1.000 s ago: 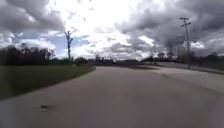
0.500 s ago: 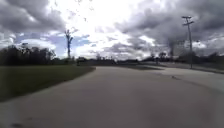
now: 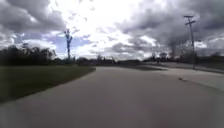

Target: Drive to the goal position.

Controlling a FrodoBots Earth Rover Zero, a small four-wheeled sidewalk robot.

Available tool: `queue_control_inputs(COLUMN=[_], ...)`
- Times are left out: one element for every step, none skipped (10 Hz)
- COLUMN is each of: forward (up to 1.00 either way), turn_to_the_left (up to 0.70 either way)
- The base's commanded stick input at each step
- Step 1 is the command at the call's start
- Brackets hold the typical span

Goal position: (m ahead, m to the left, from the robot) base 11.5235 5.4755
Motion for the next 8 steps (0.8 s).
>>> queue_control_inputs(forward=[1.0,1.0,1.0,1.0,1.0,1.0,1.0,1.0], turn_to_the_left=[0.0,0.0,0.0,0.0,0.0,0.0,0.0,0.0])
